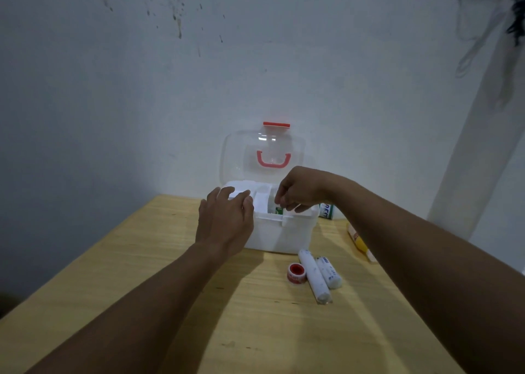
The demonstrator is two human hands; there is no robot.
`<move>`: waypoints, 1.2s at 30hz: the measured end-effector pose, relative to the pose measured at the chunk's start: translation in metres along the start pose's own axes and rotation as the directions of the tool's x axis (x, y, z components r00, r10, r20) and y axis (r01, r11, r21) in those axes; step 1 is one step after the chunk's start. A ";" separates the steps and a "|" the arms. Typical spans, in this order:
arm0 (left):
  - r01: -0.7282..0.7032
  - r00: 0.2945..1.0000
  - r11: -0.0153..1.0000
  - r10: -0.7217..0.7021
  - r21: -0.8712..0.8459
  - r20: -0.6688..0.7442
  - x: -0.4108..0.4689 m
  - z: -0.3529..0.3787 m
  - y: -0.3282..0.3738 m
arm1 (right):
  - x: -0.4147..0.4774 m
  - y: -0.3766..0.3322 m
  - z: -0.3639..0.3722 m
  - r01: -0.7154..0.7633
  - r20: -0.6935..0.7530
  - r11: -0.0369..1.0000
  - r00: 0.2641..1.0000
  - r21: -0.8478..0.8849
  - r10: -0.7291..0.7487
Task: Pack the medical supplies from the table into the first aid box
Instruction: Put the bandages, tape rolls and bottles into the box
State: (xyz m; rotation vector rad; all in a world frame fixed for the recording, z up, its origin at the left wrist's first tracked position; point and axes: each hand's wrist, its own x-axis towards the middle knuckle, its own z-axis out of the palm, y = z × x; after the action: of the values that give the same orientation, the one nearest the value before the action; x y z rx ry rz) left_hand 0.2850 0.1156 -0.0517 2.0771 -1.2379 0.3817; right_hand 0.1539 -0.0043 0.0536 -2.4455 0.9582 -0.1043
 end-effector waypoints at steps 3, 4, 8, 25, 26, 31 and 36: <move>0.003 0.999 0.999 -0.004 0.037 0.043 0.001 -0.002 0.000 | -0.018 0.003 -0.005 0.053 -0.136 0.998 0.989 -0.023 -0.056; 0.008 0.998 0.998 -0.012 0.058 0.060 0.002 -0.003 0.000 | -0.026 0.004 -0.006 0.075 -0.190 0.994 0.978 -0.075 -0.088; 0.030 0.993 0.993 -0.042 0.110 0.110 0.003 -0.007 0.003 | -0.062 0.009 -0.003 0.042 -0.328 0.982 0.939 -0.184 -0.101; 0.044 0.979 0.995 -0.060 0.085 0.193 -0.006 -0.012 0.015 | -0.123 0.048 0.073 -0.285 -0.125 0.938 0.956 -0.194 0.265; 0.041 0.980 0.996 -0.056 0.080 0.193 -0.007 -0.011 0.015 | -0.124 0.049 0.074 -0.297 -0.143 0.937 0.951 -0.184 0.273; 0.058 0.988 0.998 -0.062 0.033 0.144 0.006 -0.017 0.016 | -0.125 0.045 0.053 -0.261 -0.213 0.949 0.952 -0.177 0.222; 0.070 0.988 0.997 -0.072 0.024 0.137 0.002 -0.014 0.011 | -0.121 0.049 0.052 -0.281 -0.130 0.931 0.958 -0.234 0.256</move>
State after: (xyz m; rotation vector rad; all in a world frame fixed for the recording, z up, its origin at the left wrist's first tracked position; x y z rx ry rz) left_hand 0.2776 0.1204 -0.0360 2.1880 -1.2391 0.2215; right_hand 0.0462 0.0669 -0.0016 -2.5222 1.4177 -0.0066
